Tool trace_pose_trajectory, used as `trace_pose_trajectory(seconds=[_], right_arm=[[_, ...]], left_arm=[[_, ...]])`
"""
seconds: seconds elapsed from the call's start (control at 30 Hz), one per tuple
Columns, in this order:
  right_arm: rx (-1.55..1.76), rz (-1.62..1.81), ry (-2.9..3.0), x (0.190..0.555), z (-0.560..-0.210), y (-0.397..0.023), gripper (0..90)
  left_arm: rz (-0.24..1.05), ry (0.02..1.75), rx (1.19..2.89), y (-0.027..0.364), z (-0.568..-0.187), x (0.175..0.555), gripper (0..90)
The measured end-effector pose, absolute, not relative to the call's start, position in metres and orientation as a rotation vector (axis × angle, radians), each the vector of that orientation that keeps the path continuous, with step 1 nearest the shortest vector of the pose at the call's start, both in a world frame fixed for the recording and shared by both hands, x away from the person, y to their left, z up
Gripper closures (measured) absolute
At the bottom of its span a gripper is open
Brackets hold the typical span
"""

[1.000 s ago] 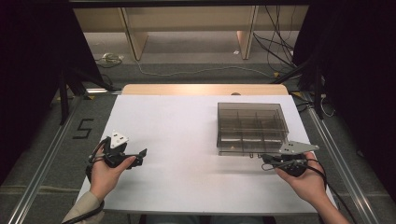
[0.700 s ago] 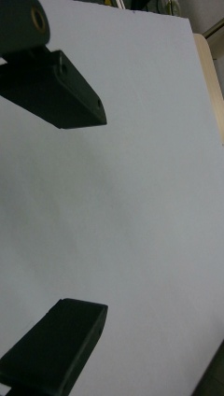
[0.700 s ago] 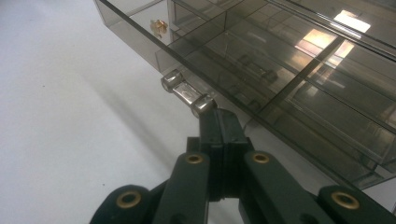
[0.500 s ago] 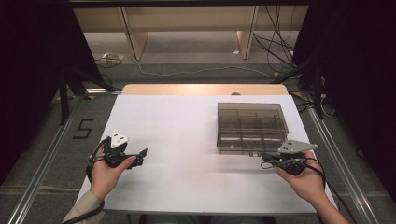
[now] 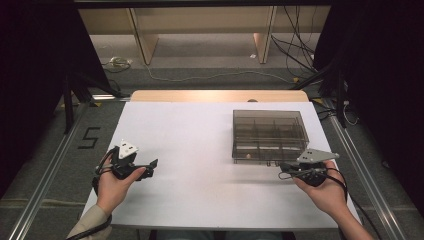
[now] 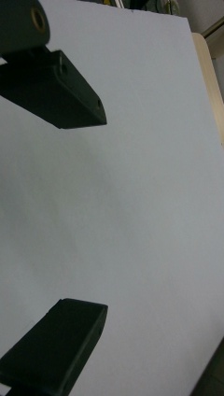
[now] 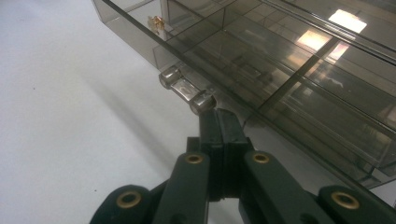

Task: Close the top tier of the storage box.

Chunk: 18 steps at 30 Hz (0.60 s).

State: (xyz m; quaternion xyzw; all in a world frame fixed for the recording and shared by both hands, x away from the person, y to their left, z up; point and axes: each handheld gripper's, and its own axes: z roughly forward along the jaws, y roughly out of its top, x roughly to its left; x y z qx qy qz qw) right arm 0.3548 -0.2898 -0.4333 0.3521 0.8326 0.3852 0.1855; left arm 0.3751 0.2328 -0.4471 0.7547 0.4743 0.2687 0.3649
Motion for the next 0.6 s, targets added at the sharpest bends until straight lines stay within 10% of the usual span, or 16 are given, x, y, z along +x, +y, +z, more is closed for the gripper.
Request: trace_pose_trajectory(seconds=[0.6], right_arm=[[0.997, 1.080, 2.339, 0.3596, -0.4336, -0.2878, 90.0]], left_arm=[[0.690, 1.219, 1.942, 0.2321, -0.4473, 0.3756, 8.4]])
